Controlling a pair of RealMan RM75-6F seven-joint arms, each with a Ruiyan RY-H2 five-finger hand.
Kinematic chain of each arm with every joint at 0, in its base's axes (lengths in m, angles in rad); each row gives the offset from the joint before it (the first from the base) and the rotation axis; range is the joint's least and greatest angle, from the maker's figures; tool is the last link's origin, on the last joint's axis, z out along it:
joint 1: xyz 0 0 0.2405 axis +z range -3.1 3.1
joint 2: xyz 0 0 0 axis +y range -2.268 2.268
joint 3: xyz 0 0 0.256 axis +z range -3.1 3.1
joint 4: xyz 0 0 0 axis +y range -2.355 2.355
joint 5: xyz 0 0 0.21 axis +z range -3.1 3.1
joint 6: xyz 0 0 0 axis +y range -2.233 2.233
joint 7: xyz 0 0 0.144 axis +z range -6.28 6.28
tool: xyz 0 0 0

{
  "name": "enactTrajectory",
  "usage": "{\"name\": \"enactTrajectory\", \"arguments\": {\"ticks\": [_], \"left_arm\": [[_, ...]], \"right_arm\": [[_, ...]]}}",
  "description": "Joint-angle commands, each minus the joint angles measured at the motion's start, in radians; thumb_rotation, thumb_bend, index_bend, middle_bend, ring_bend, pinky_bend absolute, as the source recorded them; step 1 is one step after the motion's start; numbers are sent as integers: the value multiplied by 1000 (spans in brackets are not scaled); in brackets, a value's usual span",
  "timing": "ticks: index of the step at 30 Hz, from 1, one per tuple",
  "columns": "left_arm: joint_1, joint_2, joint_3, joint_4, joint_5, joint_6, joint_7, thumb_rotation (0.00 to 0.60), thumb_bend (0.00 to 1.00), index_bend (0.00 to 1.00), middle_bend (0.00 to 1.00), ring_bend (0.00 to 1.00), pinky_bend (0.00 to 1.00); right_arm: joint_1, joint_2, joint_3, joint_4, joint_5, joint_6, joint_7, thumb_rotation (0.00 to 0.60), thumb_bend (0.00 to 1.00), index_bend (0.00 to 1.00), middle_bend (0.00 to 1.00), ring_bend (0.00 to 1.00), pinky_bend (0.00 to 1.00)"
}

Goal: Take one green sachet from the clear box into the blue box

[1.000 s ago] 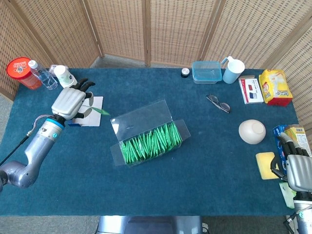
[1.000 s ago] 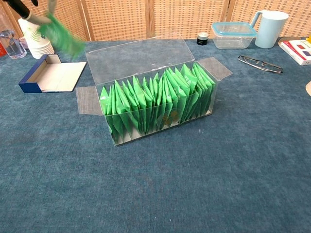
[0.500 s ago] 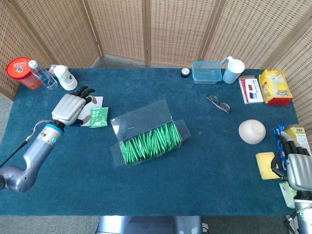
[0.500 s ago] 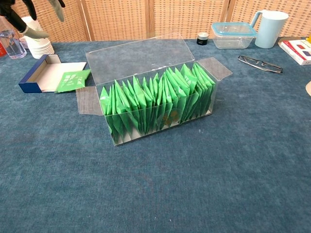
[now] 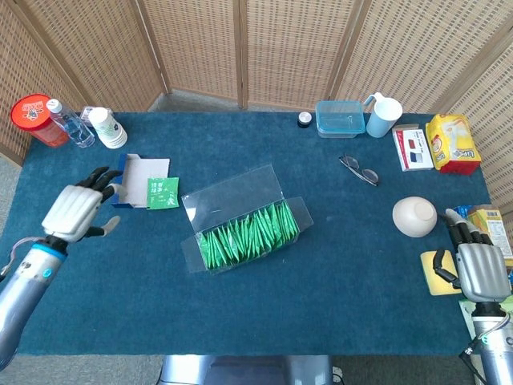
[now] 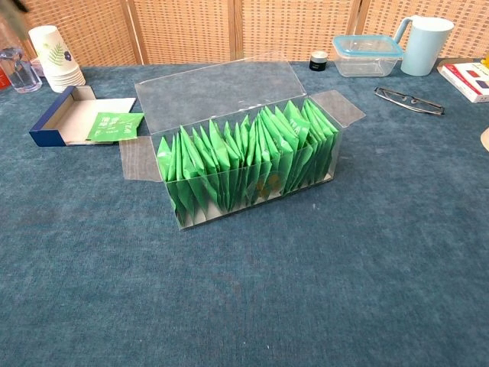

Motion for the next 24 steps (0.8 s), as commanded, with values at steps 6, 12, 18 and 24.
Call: {"name": "enactTrajectory", "arguments": {"ticks": [6,12,18,24], "left_arm": [[179,63,86,-74,77,173,-44,600,302,312,139,75,315],[299,70,141,-95,125,280,-66,600,302,312,139,75,315],[385,70,175,-88,169,356,-58,600,302,314,139,76,315],[445,65,180,-98,207,427,-54,600,302,315,140,76,315]], "right_arm": [[28,4,2,-14,-6,-28,-28,317,718,116,143,143,235],[46,-2,1,-23,-18,-35,-60,317,718,116,135,126,213],[51,3,-1,-39,-19,-34,-83,318,717,116,133,114,192],[54,2,-6,-50,-23,-32,-86,317,718,116,133,112,190]]}}
